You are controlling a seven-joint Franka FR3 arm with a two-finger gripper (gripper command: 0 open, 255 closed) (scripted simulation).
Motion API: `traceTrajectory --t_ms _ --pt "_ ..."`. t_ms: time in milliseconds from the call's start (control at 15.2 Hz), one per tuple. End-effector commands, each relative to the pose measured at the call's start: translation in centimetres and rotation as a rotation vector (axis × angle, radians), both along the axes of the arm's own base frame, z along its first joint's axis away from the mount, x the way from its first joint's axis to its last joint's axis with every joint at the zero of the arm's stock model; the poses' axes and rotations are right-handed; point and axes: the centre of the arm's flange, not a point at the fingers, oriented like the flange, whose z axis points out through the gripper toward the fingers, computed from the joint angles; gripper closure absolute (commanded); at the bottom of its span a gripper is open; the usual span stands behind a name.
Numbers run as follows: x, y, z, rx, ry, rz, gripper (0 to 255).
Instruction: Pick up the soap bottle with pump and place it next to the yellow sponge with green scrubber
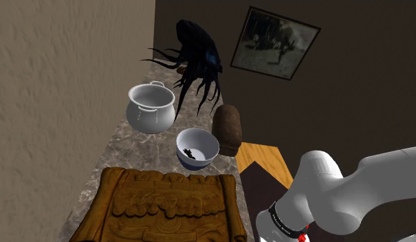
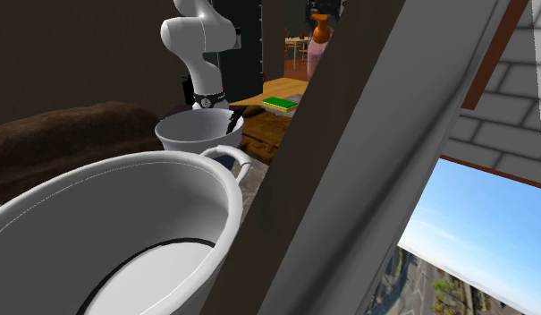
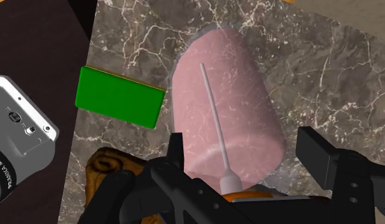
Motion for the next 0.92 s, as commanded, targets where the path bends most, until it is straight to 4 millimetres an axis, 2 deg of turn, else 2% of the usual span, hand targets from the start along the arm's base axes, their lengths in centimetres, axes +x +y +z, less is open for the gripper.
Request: traceTrajectory --t_ms 0,858 --pt "-0.1 0.0 -1.0 0.001 0.000 0.000 255" --pt "-0.1 0.0 -7.9 0.001 0.000 0.000 255"
